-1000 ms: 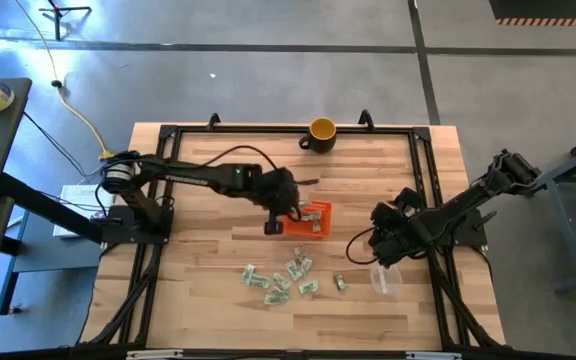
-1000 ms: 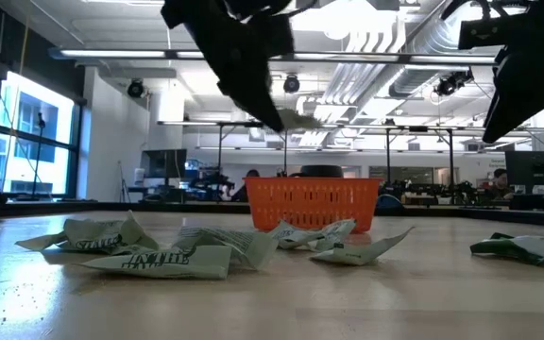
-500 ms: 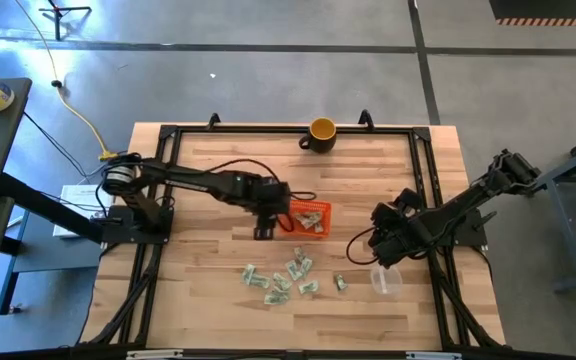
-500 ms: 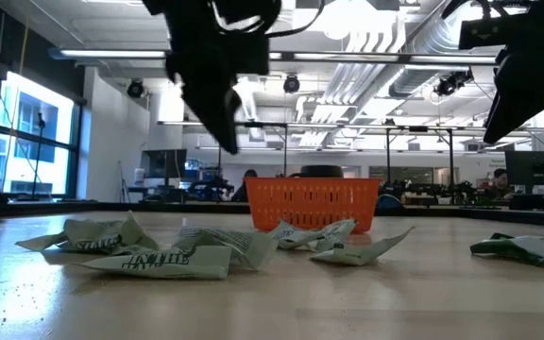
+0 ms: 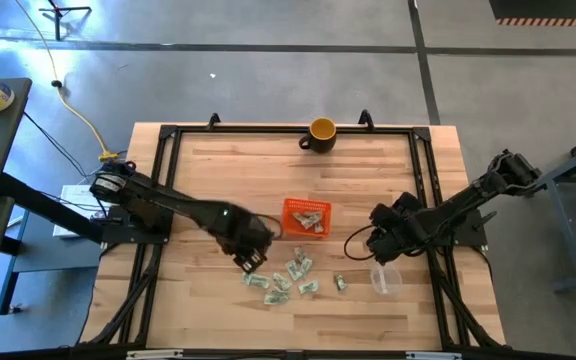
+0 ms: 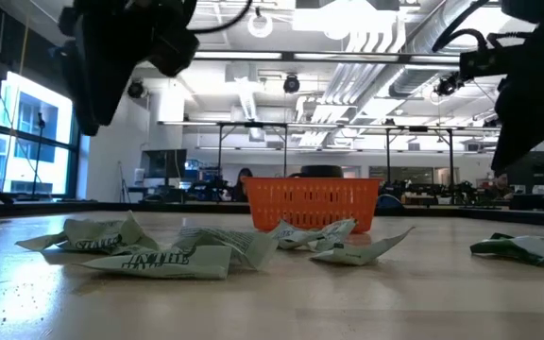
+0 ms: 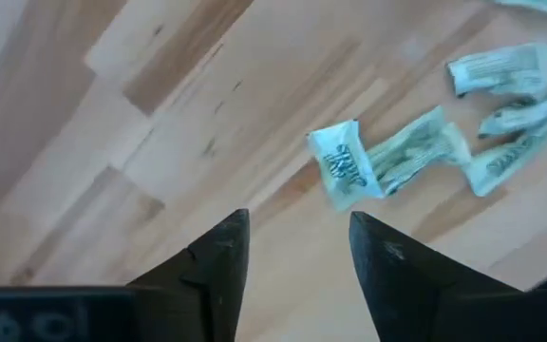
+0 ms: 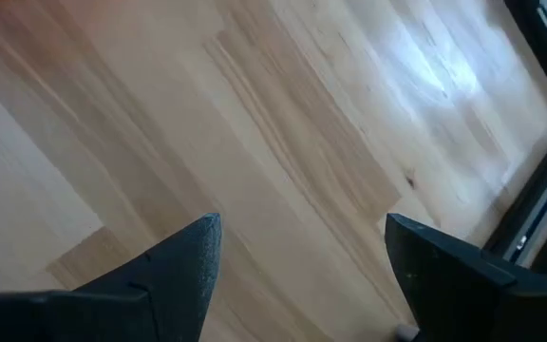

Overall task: Pick and place items into bin
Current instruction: Put the light green stevia packet into the orange bin

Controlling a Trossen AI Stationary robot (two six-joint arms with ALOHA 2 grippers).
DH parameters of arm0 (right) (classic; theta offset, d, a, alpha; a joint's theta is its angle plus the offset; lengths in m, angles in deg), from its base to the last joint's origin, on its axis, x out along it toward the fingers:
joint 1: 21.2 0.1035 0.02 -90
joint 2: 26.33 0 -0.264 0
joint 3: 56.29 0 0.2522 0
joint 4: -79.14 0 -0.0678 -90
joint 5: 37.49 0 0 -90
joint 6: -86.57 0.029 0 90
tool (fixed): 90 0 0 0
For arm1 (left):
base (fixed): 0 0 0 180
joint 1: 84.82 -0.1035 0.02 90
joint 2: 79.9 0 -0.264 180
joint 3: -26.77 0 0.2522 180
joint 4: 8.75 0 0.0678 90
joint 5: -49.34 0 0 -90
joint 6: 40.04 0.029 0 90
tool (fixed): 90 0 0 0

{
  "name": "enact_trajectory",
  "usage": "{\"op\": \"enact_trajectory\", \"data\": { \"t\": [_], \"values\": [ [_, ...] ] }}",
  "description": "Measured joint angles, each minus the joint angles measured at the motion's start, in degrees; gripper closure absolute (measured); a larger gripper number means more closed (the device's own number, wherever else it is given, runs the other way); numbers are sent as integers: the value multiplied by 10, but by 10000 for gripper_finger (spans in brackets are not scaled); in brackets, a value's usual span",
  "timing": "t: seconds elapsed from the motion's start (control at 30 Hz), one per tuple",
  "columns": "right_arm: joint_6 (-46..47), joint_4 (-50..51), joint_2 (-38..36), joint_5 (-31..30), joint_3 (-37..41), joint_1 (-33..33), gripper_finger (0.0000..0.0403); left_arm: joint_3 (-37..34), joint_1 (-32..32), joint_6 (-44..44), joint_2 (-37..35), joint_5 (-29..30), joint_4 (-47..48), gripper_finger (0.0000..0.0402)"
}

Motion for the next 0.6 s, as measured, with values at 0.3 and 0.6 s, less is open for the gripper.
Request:
{"op": "enact_trajectory", "data": {
  "t": [0.3,0.6],
  "values": [
    [-13,-1,-1,-12,-15,-40,116,0,17,-106,69,25,-81,184],
    [-15,5,0,-11,-69,-38,116,-1,67,-178,92,71,-69,189]
  ]
}}
